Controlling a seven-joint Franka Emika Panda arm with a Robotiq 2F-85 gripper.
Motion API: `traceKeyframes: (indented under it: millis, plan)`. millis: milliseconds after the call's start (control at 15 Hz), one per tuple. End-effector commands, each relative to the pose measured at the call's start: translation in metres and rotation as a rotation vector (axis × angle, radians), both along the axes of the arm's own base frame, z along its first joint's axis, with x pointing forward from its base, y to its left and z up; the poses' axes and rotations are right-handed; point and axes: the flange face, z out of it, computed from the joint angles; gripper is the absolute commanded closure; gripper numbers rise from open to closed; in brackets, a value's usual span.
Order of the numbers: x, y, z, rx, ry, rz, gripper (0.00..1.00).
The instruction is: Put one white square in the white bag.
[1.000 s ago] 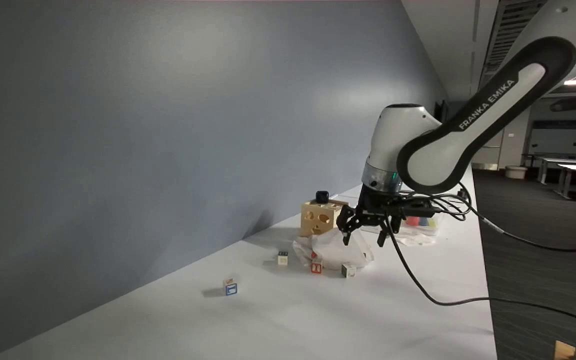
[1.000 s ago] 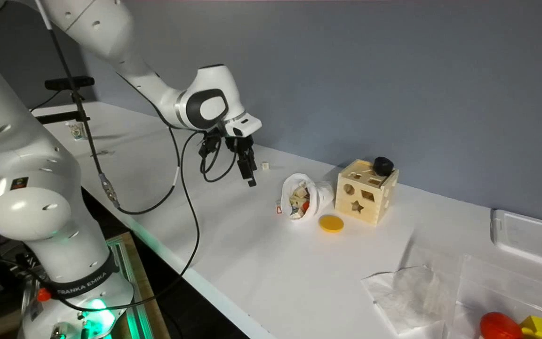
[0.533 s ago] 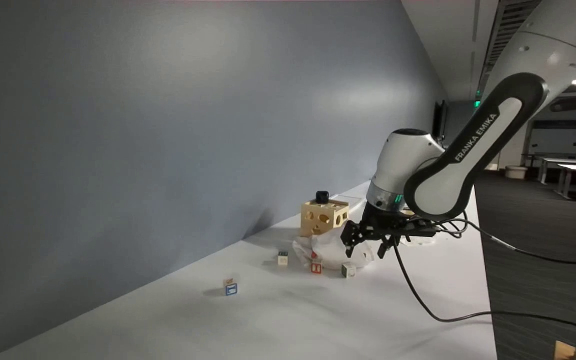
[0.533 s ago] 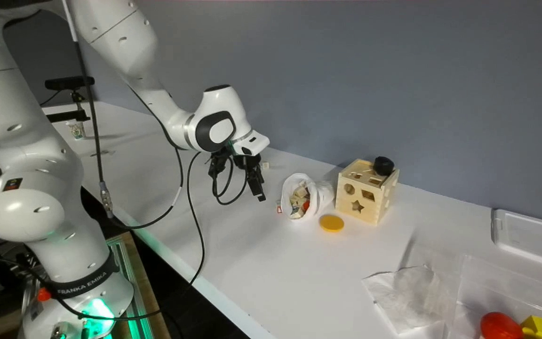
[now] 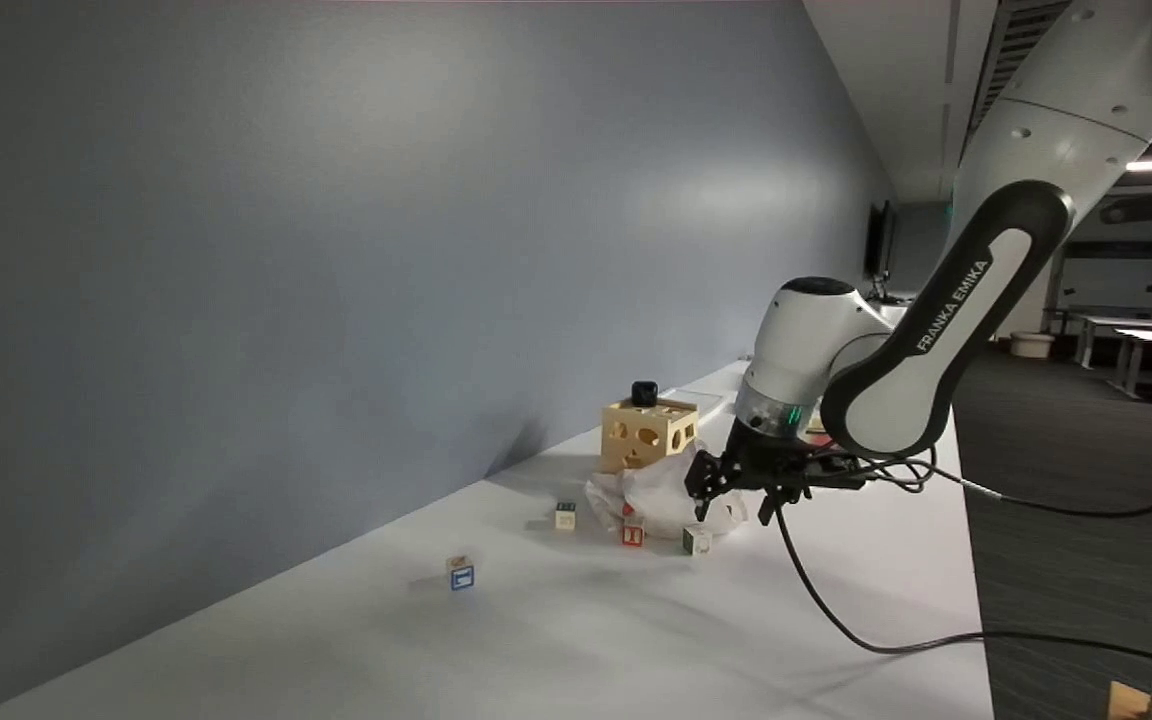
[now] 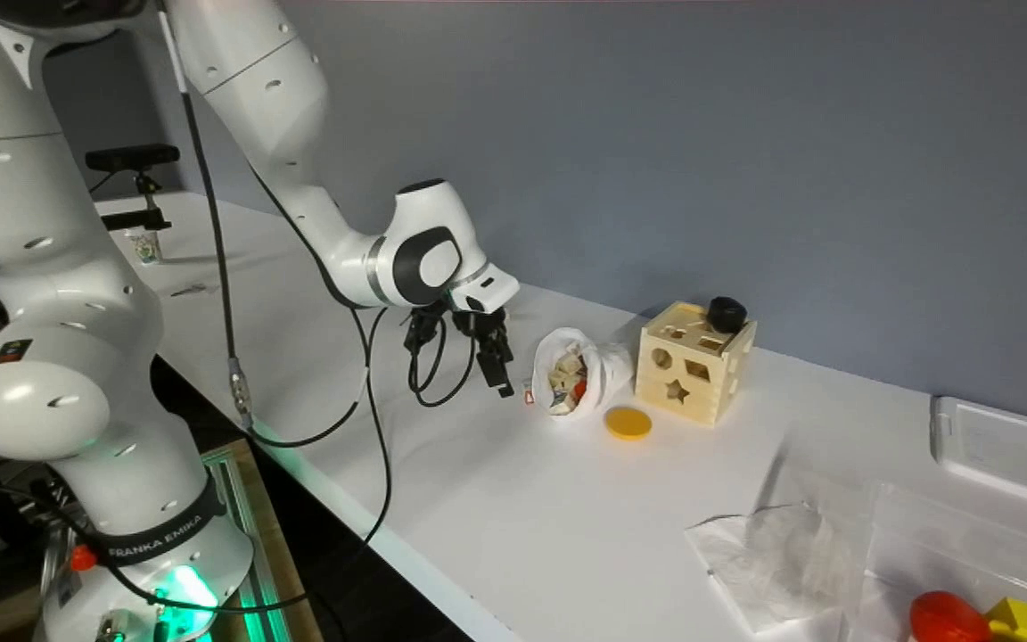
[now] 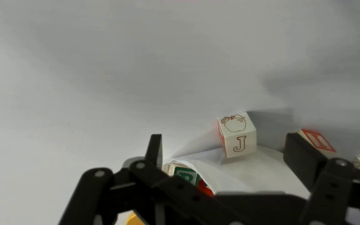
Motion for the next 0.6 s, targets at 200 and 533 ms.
traceKeyframes:
  millis: [200, 533]
  plan:
    - [0.016, 0.005, -0.011, -0.004, -0.020, -0.043, 0.00]
    - [0.027, 0.007, -0.023, -0.034, -0.021, -0.039, 0.00]
